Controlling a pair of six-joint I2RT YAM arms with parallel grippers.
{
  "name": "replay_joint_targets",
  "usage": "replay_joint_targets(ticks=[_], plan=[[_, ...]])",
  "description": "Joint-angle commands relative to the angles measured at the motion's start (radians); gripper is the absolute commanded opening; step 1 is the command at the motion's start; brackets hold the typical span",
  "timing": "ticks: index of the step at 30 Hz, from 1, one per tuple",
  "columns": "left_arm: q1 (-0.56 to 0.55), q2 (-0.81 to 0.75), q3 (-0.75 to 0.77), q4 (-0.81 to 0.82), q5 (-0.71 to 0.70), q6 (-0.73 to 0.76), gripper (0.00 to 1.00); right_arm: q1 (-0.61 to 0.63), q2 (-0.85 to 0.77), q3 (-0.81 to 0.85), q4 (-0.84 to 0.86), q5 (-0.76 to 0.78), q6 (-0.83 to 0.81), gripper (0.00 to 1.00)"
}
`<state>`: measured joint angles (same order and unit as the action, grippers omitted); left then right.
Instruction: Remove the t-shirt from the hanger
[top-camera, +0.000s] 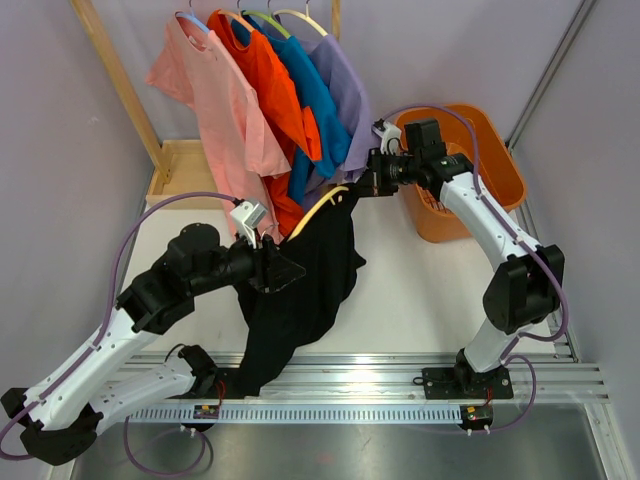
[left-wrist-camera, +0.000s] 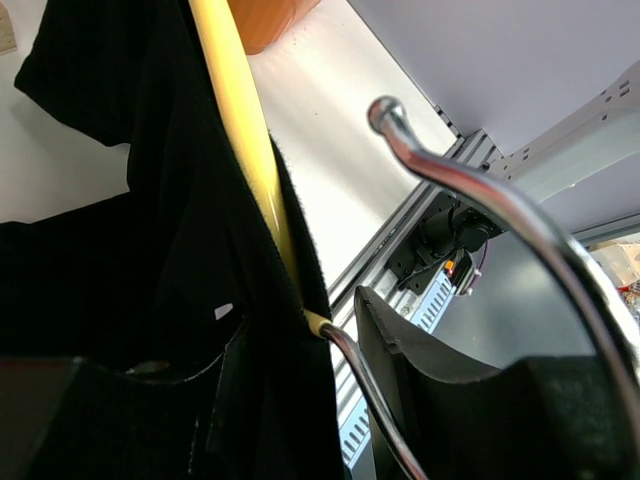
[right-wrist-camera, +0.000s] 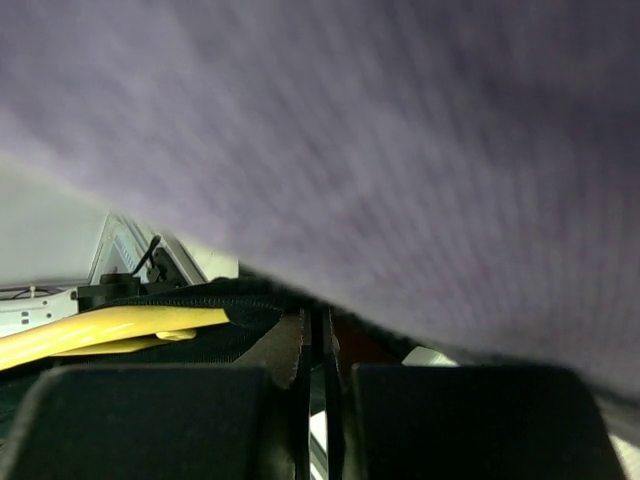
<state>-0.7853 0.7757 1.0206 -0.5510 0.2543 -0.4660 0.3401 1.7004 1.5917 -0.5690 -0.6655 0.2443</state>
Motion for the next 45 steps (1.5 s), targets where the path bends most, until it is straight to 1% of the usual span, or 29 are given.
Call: replay_joint_targets(ticks=[1, 15, 21, 32, 36, 38, 39, 40, 42, 43, 45], plan=[[-0.002, -0.062, 0.068, 0.204, 0.091, 0.01, 0.0, -0.09, 0.05, 0.001, 0.023, 0.222, -0.043, 0.0], [-0.002, -0.055, 0.088, 0.214, 0.095, 0.009, 0.0, -0.101, 0.079, 0.007, -0.011, 0.211, -0.034, 0.0], [0.0, -0.044, 0.095, 0.223, 0.111, 0.009, 0.0, -0.107, 0.094, 0.016, -0.026, 0.204, 0.001, 0.0], [0.0, -0.024, 0.093, 0.263, 0.148, 0.004, 0.0, -0.115, 0.154, 0.039, -0.091, 0.06, 0.205, 0.0], [0.0, -0.021, 0.087, 0.264, 0.145, 0.007, 0.0, -0.116, 0.145, 0.042, -0.085, 0.043, 0.207, 0.0], [0.003, -0.019, 0.082, 0.267, 0.138, 0.009, 0.0, -0.116, 0.13, 0.033, -0.072, 0.024, 0.178, 0.0], [0.004, -0.018, 0.079, 0.269, 0.137, 0.01, 0.0, -0.116, 0.125, 0.03, -0.056, 0.008, 0.161, 0.0], [0.006, -0.018, 0.078, 0.27, 0.135, 0.012, 0.0, -0.115, 0.107, 0.007, -0.037, -0.049, 0.147, 0.0], [0.008, -0.016, 0.07, 0.281, 0.135, 0.013, 0.0, -0.116, 0.085, -0.016, 0.009, -0.136, 0.064, 0.0], [0.008, -0.01, 0.067, 0.284, 0.135, 0.015, 0.0, -0.116, 0.059, -0.047, 0.03, -0.22, 0.038, 0.0], [0.008, -0.003, 0.062, 0.29, 0.141, 0.02, 0.0, -0.116, 0.025, -0.109, 0.092, -0.301, -0.031, 0.0]])
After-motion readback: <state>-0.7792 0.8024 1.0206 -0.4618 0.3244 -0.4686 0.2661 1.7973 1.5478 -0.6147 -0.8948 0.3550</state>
